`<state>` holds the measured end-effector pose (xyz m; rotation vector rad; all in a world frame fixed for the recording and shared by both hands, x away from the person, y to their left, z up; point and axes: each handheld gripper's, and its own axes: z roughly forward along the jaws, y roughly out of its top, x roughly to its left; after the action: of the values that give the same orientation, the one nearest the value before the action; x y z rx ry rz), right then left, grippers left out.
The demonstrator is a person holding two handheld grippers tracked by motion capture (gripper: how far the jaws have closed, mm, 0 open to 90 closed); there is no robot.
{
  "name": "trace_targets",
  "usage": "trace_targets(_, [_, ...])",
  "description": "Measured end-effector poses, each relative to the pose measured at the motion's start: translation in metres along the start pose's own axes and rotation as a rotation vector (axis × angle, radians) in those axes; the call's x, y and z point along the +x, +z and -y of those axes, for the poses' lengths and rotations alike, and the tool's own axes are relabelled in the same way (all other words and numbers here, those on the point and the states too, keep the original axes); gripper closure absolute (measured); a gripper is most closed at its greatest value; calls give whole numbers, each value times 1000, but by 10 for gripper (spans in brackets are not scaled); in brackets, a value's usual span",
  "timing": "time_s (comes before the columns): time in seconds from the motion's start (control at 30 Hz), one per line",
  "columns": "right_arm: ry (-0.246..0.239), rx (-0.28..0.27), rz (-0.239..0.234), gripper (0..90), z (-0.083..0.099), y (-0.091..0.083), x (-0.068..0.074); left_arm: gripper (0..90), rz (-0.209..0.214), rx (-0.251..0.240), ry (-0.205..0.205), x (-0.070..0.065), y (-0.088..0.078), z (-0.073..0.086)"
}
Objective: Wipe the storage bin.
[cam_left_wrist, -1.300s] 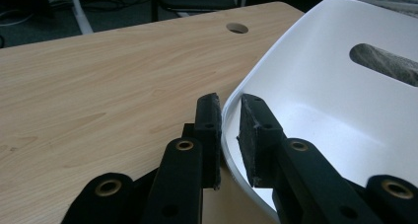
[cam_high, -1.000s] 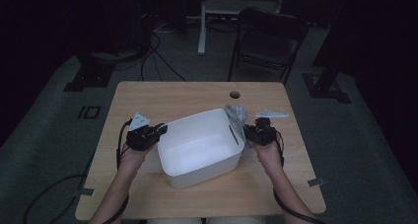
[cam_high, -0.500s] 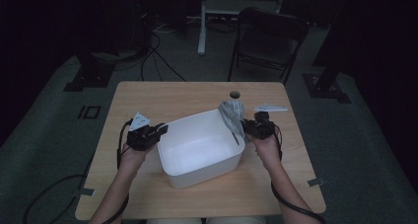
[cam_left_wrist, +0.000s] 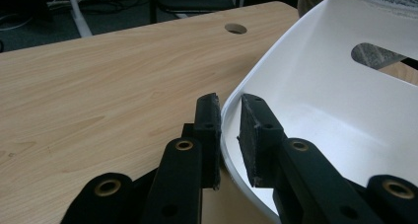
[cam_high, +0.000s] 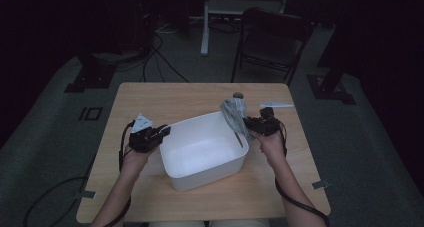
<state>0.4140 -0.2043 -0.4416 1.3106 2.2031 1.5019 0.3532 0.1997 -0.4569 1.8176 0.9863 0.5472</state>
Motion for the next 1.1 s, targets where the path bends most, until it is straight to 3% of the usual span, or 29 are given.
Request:
trace_targets(0.1, [-8, 29, 1, 783, 1, 7, -1, 787, -12, 0, 2, -1, 1, 0])
trace_targets(0.3, [25, 83, -2, 785, 13, 24, -11, 784, -24, -1, 0, -3, 1, 0])
trace_targets(0.53, [60, 75, -18, 778, 17, 24, -17, 780, -19, -2, 0, -2, 1, 0])
trace_targets(0.8, [81, 15, -24, 775, 25, -3, -17, 777, -22, -5, -4, -3, 1, 1])
trace_targets(1.03, [79, -21, -51, 773, 49, -39, -8, 774, -29, -16, -8, -3, 1, 1])
trace_targets(1.1, [79, -30, -40, 772, 57, -49, -7, 773, -27, -18, -12, -3, 1, 2])
